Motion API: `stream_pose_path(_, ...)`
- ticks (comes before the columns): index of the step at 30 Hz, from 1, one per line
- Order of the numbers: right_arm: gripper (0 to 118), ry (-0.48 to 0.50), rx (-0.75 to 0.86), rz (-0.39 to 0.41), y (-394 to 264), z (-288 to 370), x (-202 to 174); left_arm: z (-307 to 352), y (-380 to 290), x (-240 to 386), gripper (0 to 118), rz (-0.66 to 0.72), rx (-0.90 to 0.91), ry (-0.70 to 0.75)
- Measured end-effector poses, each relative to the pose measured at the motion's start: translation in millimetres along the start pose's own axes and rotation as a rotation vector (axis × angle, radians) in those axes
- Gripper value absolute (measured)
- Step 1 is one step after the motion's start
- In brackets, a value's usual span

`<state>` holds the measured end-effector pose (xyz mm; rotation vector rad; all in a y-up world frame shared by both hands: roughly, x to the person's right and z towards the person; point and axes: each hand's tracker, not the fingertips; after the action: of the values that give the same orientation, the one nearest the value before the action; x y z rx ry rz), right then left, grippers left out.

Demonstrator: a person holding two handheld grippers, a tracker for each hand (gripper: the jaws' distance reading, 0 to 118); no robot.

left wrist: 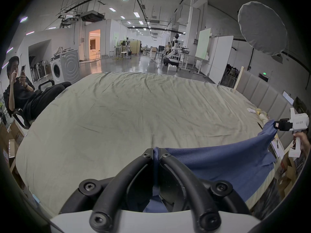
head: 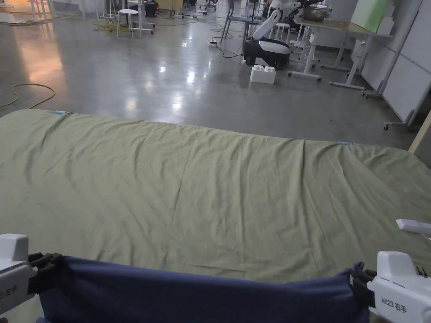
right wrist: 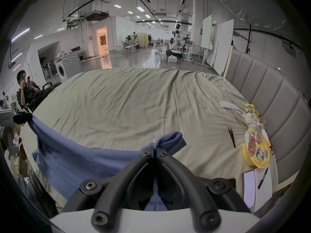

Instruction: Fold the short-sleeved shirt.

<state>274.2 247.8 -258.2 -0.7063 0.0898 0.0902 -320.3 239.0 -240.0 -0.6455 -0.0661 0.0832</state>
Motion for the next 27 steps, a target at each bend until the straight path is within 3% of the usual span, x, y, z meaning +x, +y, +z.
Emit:
stream_pose_path(10,2,-0.005,-0.112,0.031,-94.7,42.0,-6.6,35.5,-68.6,-1.4,5,-0.02,-0.067,-0.008)
stream_pose_path(23,3,-0.016,-0.248,0.082,-168.5,13.7,-17.9,9.2,-138.3,-2.6,5,-0.035,-0.219,0.047)
stream_pose_path(26,9,-0.018,-0.256,0.08,-173.7,6.6,-19.0,6.1,-145.8,-3.3,11,-0.037,-0.215,0.055)
stream_pose_path(27,16,-0.024,-0.252,0.09,-174.0,6.1,-21.1,6.8,-146.2,-3.3,19,-0.036,-0.213,0.059)
